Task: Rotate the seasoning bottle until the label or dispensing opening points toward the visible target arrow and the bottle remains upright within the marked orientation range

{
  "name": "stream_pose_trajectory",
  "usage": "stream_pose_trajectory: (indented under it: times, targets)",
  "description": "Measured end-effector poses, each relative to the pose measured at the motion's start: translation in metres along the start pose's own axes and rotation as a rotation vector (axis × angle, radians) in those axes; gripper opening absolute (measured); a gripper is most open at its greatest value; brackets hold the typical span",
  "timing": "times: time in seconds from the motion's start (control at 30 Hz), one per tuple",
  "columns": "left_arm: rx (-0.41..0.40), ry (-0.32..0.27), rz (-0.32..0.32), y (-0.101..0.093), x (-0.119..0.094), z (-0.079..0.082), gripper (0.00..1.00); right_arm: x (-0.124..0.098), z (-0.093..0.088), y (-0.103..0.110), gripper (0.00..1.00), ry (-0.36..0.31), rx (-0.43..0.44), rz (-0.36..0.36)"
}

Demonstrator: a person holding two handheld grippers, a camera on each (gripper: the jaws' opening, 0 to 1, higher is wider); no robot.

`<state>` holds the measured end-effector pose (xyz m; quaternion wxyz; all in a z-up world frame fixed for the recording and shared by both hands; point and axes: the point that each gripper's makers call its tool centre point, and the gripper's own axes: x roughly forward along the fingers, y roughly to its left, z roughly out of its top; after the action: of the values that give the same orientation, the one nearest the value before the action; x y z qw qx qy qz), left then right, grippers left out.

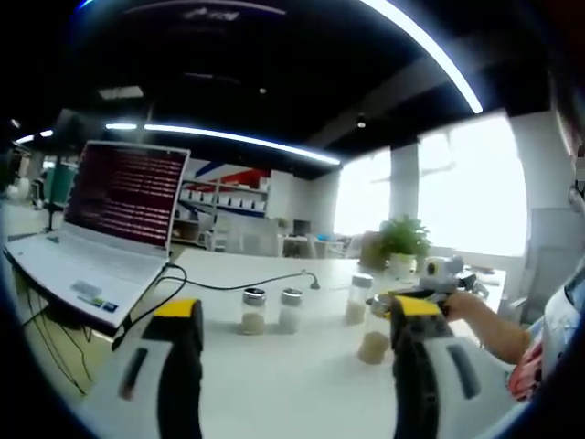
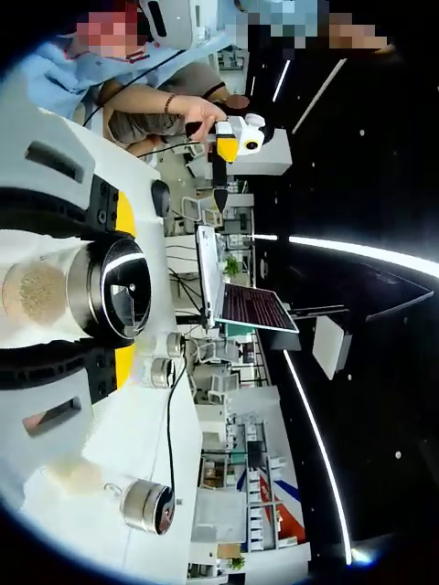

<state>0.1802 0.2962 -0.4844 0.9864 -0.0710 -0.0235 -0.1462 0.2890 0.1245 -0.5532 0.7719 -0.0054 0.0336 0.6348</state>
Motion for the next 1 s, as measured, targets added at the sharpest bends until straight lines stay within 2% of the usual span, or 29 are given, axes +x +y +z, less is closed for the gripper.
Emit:
stream_pose_trajectory:
  times: [0.33, 0.83, 0.9, 0.97, 1.0]
  targets:
    - [-0.002, 0.003, 0.0, 0.002, 0.0, 0.0, 0.89, 0.001, -0.001, 0.001, 0.41, 0.004, -0.011, -0.018]
    - [-0.004, 0.004, 0.001, 0.003, 0.0, 0.0, 0.89, 0.0, -0.002, 0.0, 0.42, 0.01, -0.024, -0.002]
    - [-0.005, 0.004, 0.003, 0.003, 0.0, 0.0, 0.89, 0.001, -0.007, -0.004, 0.47, 0.036, 0.045, -0.027]
    - [-0.003, 0.004, 0.005, 0.004, 0.0, 0.0, 0.89, 0.0, -0.011, -0.011, 0.61, 0.058, -0.003, -0.074]
    - [-0.002, 0.004, 0.006, 0.004, 0.0, 0.0, 0.89, 0.0, -0.012, -0.011, 0.62, 0.067, -0.008, -0.081]
